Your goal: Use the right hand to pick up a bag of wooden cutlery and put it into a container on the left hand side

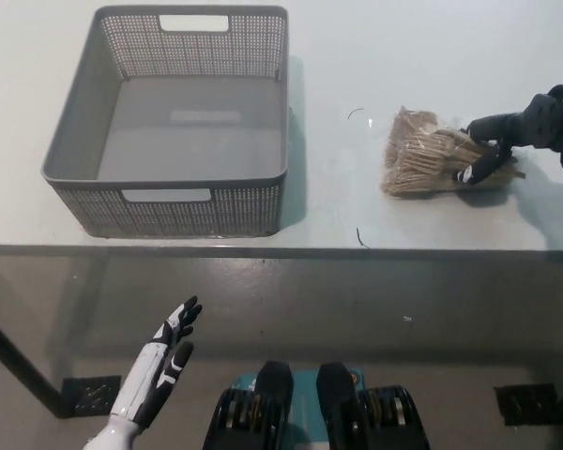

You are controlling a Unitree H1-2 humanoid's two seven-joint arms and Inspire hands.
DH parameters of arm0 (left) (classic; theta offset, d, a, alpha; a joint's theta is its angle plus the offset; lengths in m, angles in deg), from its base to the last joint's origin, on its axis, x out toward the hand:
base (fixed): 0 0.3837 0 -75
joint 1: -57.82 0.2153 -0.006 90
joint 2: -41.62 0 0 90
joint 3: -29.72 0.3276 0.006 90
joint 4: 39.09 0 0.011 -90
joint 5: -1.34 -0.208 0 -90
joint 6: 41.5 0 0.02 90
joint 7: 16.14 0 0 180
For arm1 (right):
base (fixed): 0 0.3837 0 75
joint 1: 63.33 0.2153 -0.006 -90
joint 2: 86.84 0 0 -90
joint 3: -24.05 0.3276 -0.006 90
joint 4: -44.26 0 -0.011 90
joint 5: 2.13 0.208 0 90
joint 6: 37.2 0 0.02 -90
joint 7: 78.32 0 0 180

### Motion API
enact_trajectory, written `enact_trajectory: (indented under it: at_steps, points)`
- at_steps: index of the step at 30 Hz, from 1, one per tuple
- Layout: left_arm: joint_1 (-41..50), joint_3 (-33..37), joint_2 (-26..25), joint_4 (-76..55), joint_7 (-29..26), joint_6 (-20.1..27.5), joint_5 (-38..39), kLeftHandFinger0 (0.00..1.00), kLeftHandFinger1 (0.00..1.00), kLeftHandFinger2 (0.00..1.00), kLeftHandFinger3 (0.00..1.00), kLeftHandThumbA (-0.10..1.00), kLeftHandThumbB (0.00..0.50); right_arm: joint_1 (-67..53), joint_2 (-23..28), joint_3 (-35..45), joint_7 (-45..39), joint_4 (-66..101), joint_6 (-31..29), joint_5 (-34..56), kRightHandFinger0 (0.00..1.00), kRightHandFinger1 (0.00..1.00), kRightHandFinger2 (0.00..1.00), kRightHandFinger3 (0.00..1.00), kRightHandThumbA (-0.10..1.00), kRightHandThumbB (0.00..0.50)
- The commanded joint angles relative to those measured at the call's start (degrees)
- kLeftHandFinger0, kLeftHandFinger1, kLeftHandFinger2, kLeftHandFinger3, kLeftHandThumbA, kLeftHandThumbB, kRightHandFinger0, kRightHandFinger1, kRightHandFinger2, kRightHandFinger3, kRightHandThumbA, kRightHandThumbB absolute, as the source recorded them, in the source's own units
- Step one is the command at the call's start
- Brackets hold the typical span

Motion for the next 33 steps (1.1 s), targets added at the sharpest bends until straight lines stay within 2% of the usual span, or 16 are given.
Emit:
enact_trajectory:
  at_steps: [1, 2, 3, 4, 5, 6, 7, 9, 11, 13, 15, 16, 17, 19, 26, 33]
  points:
    - [-1.0, 0.3, -0.9, -0.8, 0.1, 2.2, 0.2, 1.0, 1.0, 1.0, 1.0, 1.0, 0.311, -1.6, -2.0, 0.9, 4.3, -0.7, 0.0, 0.4, 0.85, 0.92, 1.0, 1.0, 0.19, 0.412]
    - [-1.5, 0.4, -1.0, -0.8, 0.0, 2.2, 0.1, 1.0, 1.0, 1.0, 1.0, 1.0, 0.317, -3.1, -1.8, 2.0, 16.1, 0.4, -3.7, 0.4, 0.05, 0.11, 0.29, 0.43, -0.08, 0.142]
    - [-1.8, 0.4, -1.0, -0.8, -0.2, 2.2, 0.0, 1.0, 1.0, 1.0, 1.0, 1.0, 0.321, -3.1, -1.7, 2.9, 18.5, 0.6, -4.2, 1.0, 0.0, 0.2, 0.53, 0.67, -0.1, 0.063]
    - [-1.9, 0.3, -1.1, -0.8, -0.2, 2.2, -0.1, 1.0, 1.0, 1.0, 1.0, 1.0, 0.321, -3.0, -1.8, 3.2, 18.7, 0.5, -4.3, 1.1, 0.04, 0.34, 0.75, 0.81, -0.1, 0.113]
    - [-2.0, 0.4, -1.1, -0.7, -0.4, 2.2, -0.3, 1.0, 1.0, 1.0, 1.0, 1.0, 0.324, -3.0, -1.8, 3.9, 19.2, 0.5, -4.4, 1.6, 0.13, 0.6, 1.0, 1.0, -0.1, 0.103]
    - [-2.0, 0.4, -1.1, -0.7, -0.4, 2.2, -0.3, 1.0, 1.0, 1.0, 1.0, 1.0, 0.324, -3.0, -1.8, 4.0, 19.4, 0.4, -4.4, 1.5, 0.15, 0.68, 1.0, 1.0, -0.1, 0.097]
    - [-2.0, 0.4, -1.1, -0.7, -0.4, 2.2, -0.3, 1.0, 1.0, 1.0, 1.0, 1.0, 0.324, -3.0, -1.8, 4.1, 19.6, 0.3, -4.5, 1.4, 0.16, 0.69, 1.0, 1.0, -0.1, 0.091]
    - [-2.2, 0.3, -1.1, -0.7, -0.2, 2.2, -0.4, 1.0, 1.0, 1.0, 1.0, 1.0, 0.32, -2.9, -1.6, 6.7, 23.1, 0.3, -5.7, 3.4, 0.19, 0.67, 0.96, 1.0, -0.1, 0.087]
    - [-2.4, 0.4, -1.0, -0.5, -0.2, 2.2, -0.5, 1.0, 1.0, 1.0, 1.0, 1.0, 0.323, -2.9, -1.4, 7.8, 24.3, 0.2, -6.2, 3.6, 0.15, 0.63, 0.94, 1.0, -0.1, 0.09]
    - [-2.3, 0.3, -0.9, -0.2, -0.4, 2.2, -0.3, 1.0, 1.0, 1.0, 1.0, 1.0, 0.33, -2.6, -1.4, 9.1, 24.7, 0.0, -6.3, 4.0, 0.18, 0.66, 1.0, 1.0, -0.1, 0.083]
    - [-2.2, 0.4, -1.0, -0.1, -0.6, 2.2, -0.4, 1.0, 1.0, 1.0, 1.0, 1.0, 0.336, -2.2, -1.4, 10.4, 24.9, -0.1, -5.1, 4.7, 0.23, 0.72, 1.0, 1.0, -0.1, 0.083]
    - [-2.2, 0.4, -1.0, -0.1, -0.5, 2.2, -0.5, 1.0, 1.0, 1.0, 1.0, 1.0, 0.337, -2.0, -1.5, 11.3, 25.0, -0.1, -4.9, 5.2, 0.24, 0.72, 1.0, 1.0, -0.1, 0.084]
    - [-2.1, 0.3, -1.0, -0.2, -0.4, 2.2, -0.3, 1.0, 1.0, 1.0, 1.0, 1.0, 0.33, -1.8, -1.6, 12.9, 25.1, -0.1, -5.0, 6.4, 0.21, 0.7, 1.0, 0.94, -0.1, 0.102]
    - [-2.1, 0.3, -1.0, -0.1, -0.3, 2.2, -0.4, 1.0, 1.0, 1.0, 1.0, 1.0, 0.336, -1.2, -1.4, 15.4, 24.8, -0.1, -5.1, 8.1, 0.21, 0.68, 1.0, 1.0, -0.1, 0.115]
    - [-1.5, 0.4, -1.0, 0.1, -0.6, 2.2, -0.7, 1.0, 1.0, 1.0, 1.0, 1.0, 0.342, 2.0, -1.2, 22.9, 24.6, 0.5, -4.3, 12.3, 0.15, 0.68, 1.0, 1.0, -0.1, 0.128]
    - [-1.2, 0.7, -0.8, 0.6, -0.4, 2.2, -0.6, 1.0, 1.0, 1.0, 1.0, 0.98, 0.336, 5.4, -1.6, 28.3, 23.8, 1.1, -4.1, 15.6, 0.21, 0.7, 0.98, 0.98, -0.1, 0.137]
